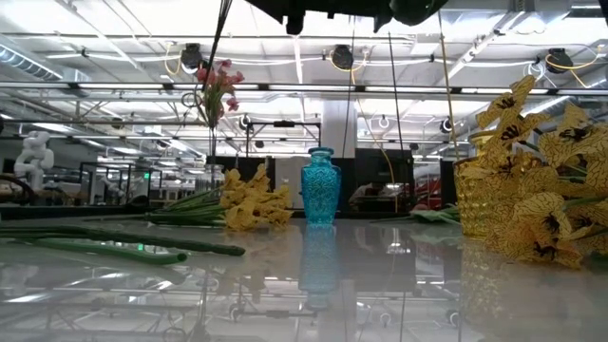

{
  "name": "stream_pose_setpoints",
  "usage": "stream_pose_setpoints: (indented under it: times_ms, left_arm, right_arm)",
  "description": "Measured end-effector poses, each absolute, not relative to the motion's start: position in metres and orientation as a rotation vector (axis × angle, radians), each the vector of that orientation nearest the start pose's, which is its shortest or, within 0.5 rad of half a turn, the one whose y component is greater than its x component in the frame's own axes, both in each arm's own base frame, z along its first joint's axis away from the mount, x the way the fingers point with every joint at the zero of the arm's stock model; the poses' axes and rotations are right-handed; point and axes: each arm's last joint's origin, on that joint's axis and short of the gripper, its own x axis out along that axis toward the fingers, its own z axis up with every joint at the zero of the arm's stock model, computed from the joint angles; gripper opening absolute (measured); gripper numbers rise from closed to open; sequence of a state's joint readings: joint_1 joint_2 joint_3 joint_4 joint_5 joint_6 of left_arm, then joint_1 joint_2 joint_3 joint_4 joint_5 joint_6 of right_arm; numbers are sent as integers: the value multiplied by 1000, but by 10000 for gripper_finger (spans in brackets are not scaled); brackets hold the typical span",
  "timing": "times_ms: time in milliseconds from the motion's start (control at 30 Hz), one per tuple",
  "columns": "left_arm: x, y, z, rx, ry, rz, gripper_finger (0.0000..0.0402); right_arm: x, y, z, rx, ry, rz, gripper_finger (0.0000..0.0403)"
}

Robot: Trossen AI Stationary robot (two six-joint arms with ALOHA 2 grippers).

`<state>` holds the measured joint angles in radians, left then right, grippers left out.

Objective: Sort flowers into vase by color
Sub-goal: Put the top pink flowers into the transparent vase

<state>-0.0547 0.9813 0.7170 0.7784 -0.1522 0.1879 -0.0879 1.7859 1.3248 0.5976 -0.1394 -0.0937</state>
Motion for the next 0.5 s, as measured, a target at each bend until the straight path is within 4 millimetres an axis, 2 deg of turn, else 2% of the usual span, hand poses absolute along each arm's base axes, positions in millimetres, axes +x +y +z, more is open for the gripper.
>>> stream_pose_setpoints:
  times_ms: [100,400,500]
  left_arm:
    - [209,-7,364,126,-502,133,8]
    - [210,-8,362,112,-480,116,9]
    - [211,-7,360,100,-451,120,22]
  right_arm:
    - [417,-33,320,-110,-145,45,191]
    - [416,-33,321,-112,-158,44,21]
    - [417,-33,320,-109,-144,41,9]
